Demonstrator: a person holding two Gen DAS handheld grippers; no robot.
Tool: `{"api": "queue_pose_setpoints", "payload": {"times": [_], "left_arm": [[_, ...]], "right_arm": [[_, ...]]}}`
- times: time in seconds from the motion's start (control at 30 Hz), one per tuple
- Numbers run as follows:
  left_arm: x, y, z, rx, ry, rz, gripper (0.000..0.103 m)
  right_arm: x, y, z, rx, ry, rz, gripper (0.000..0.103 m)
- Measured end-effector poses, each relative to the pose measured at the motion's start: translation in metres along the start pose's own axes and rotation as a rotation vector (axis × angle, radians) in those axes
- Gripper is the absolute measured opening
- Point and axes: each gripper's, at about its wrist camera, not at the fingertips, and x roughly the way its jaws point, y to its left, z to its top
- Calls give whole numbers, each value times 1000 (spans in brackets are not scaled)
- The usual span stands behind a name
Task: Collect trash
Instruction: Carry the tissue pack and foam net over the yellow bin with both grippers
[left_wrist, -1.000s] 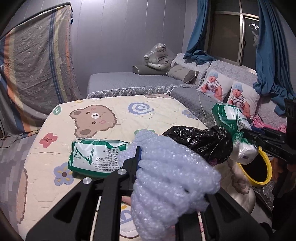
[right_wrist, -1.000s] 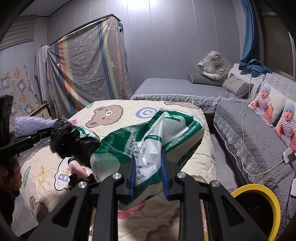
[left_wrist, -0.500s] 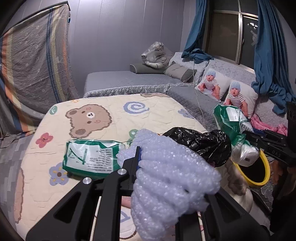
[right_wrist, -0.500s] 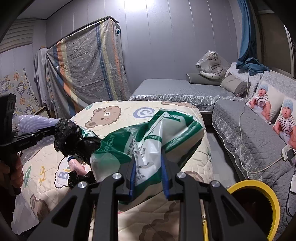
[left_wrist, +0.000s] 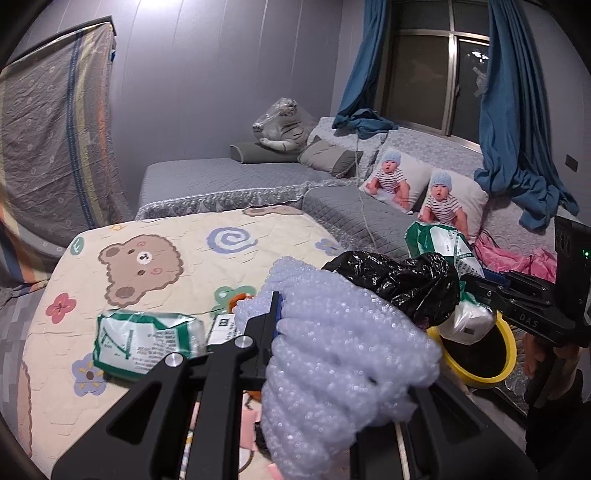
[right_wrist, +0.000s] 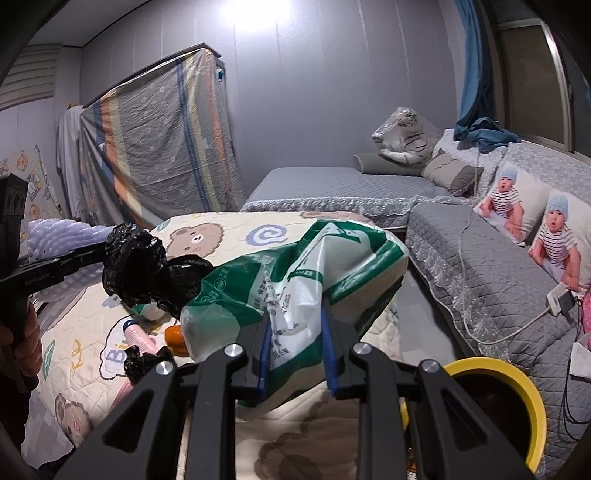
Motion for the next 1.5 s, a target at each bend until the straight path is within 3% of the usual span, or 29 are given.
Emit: {"api": "queue_pose_setpoints", "payload": {"times": [0.47, 0.8, 1.2, 1.5], "left_arm": [[29, -57, 23, 55, -1, -117, 12], [58, -112, 43, 98, -4, -226, 12], [117, -195, 40, 156, 64, -345, 12], [159, -242, 22, 199, 147, -382, 12]], "right_arm": [[-34, -56, -8, 76, -49, -134, 21], [-73, -112, -28, 152, -76, -292, 21], [-108, -169, -70, 258, -52, -445, 21], [-111, -197, -104, 312, 0, -492, 21]]}}
